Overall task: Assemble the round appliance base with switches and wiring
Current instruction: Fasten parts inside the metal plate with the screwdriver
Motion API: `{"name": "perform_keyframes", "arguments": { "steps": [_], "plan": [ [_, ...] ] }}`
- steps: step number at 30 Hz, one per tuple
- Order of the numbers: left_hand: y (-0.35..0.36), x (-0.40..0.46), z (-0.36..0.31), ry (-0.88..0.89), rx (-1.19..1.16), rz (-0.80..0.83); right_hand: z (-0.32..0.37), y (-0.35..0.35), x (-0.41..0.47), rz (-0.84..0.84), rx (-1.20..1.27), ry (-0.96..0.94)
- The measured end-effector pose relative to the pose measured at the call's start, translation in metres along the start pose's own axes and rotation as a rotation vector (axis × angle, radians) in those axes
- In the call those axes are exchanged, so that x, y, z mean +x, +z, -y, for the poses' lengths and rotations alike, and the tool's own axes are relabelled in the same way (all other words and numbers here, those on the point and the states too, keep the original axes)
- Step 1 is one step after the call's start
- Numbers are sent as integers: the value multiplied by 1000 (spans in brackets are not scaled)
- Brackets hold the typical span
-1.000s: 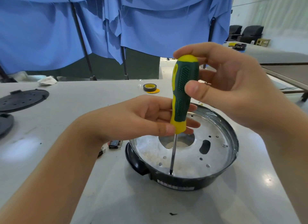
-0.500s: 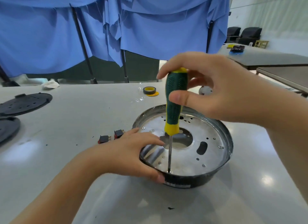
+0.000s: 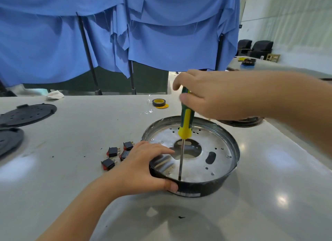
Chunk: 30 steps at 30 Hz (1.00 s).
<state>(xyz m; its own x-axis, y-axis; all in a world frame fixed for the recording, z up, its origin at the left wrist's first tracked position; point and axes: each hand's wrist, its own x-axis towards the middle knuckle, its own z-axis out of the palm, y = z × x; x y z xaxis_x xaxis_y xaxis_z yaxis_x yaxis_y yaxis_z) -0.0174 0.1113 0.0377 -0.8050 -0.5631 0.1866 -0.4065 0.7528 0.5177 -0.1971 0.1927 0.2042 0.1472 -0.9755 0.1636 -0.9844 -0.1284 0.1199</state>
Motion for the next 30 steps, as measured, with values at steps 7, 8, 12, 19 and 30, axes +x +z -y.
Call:
{"name": "perform_keyframes", "arguments": {
  "steps": [7,8,12,19,30],
  "plan": [
    [6,0,6,-14,22,-36,-6,-23,-5,145,352,-142],
    [7,1,7,-7,30,-41,-4,-23,-5,113,347,-153],
    [8,-1,6,29,65,-56,6,-23,3,7,130,-121],
    [6,-1,3,48,82,-54,12,-12,6,-165,-315,-11],
    [5,-1,2,79,85,-66,14,-6,16,96,299,13]
  ]
}}
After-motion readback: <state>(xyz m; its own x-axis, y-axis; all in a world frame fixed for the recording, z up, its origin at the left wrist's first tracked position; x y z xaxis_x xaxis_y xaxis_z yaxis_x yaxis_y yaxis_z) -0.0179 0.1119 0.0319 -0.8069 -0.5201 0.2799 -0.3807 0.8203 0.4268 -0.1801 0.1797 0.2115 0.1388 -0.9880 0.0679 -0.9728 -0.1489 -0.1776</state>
